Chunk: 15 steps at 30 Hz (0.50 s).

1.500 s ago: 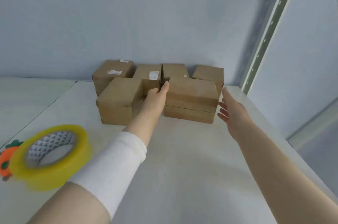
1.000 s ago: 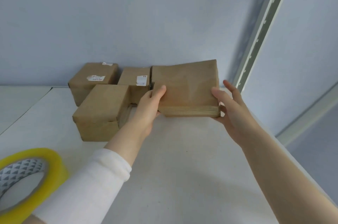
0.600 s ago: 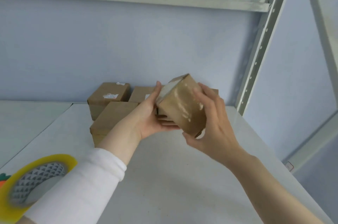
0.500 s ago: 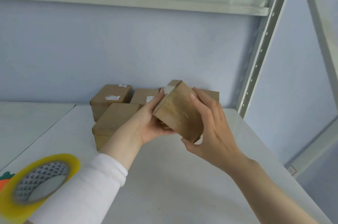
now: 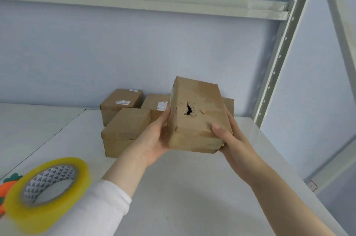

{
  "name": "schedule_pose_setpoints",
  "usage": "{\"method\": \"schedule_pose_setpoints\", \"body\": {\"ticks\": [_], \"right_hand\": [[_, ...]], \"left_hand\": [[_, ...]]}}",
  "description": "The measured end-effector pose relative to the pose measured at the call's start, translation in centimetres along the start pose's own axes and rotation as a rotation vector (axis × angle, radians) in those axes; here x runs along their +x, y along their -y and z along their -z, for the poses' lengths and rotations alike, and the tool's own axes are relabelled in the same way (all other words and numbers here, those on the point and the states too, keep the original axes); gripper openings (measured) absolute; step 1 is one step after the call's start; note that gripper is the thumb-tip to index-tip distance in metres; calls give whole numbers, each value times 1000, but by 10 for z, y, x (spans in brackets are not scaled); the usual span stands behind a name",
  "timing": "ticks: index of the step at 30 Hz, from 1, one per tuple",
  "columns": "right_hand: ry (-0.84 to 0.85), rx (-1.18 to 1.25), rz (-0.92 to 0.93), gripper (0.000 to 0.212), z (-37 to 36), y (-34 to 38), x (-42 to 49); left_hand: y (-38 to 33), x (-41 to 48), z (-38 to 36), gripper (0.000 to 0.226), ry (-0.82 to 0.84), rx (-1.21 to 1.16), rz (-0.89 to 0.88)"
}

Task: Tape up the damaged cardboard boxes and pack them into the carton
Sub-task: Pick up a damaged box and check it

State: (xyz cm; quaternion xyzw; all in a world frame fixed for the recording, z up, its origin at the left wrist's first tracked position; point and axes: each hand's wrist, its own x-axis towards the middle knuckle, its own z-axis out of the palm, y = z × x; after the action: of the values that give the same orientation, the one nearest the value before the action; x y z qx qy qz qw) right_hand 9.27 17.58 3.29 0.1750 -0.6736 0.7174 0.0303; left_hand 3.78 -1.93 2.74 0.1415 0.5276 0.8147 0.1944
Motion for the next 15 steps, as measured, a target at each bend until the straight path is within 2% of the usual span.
{"method": "schedule_pose_setpoints", "body": {"ticks": [2,4,8,13,15], "right_hand": [[10,-53,19,80,2,-2,-2],[43,-115,22,85,3,-1,-3],[-79,-27,-34,83,2,-5,-3],[-110,102,-128,55,13,-11,-4],[-16,27,-138,54,27,-6,-5]], "left_hand": [[-4,-4,0,80,15,86,44],[-6,-8,-1,78,-4,107,35],[2,-8,-6,74,-90,-15,-85],[0,-9,-5,82,-182,94,-132],[-13,-11,7,80,-192,118,-149]]}}
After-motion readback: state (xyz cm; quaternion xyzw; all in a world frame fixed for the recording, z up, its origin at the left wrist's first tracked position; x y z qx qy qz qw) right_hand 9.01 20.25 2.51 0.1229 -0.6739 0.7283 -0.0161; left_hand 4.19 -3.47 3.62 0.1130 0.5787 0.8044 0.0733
